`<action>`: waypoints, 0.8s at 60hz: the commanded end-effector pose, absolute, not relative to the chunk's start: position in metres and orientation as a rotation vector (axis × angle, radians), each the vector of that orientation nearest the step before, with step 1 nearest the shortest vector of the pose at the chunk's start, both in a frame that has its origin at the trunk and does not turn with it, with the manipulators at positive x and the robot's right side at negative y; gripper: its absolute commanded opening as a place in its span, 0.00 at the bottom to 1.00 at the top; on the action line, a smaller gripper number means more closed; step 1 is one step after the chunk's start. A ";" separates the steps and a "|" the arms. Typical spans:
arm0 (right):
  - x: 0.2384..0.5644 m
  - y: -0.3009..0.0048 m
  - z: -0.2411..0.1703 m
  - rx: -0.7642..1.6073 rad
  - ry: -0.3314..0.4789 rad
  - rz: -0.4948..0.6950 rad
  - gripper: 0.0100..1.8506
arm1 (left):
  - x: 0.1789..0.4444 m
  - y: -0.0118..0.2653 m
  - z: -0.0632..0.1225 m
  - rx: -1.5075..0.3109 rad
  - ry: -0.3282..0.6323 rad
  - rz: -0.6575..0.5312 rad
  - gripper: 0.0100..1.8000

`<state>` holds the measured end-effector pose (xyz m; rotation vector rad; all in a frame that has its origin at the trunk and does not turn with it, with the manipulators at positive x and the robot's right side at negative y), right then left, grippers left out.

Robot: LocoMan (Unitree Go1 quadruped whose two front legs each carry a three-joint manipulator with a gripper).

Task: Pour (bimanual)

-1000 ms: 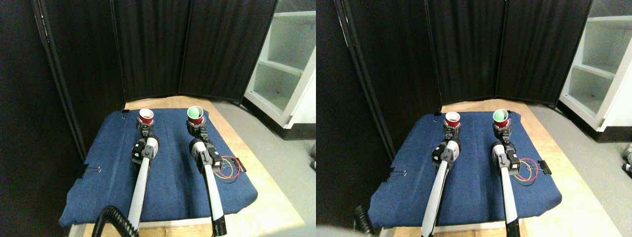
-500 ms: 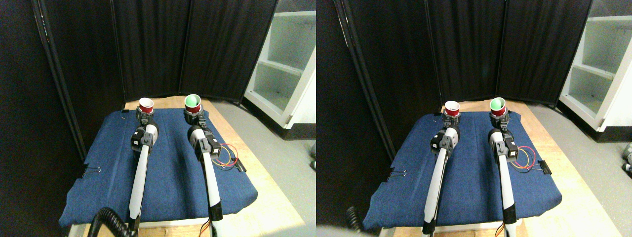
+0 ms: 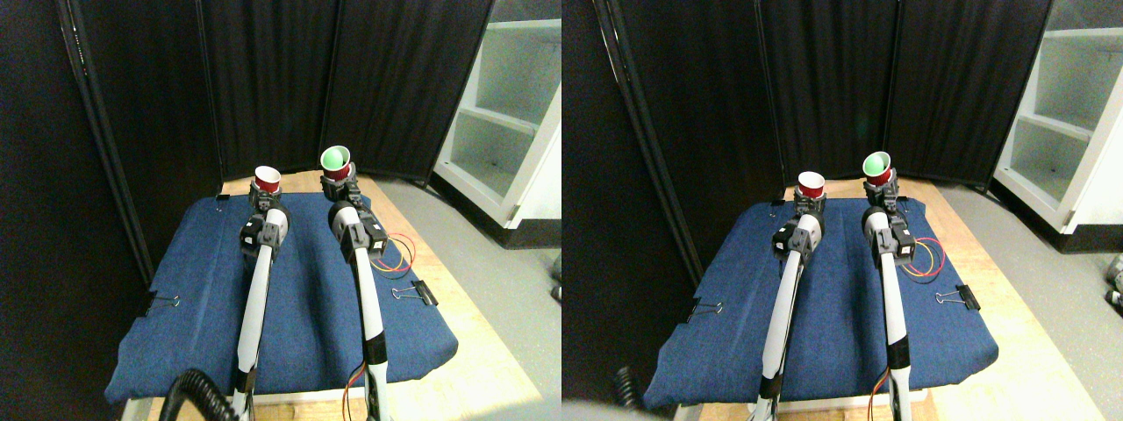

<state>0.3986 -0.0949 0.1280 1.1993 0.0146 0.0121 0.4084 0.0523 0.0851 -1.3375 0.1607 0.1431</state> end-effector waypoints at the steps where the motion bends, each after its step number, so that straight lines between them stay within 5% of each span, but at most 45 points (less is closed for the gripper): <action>1: 0.404 -0.091 0.132 1.159 0.005 0.031 0.03 | 0.412 0.047 0.086 -1.363 0.154 0.125 0.00; 48: 0.421 -0.074 0.162 0.918 0.027 0.105 0.02 | 0.404 0.035 0.091 -1.384 0.192 0.110 0.00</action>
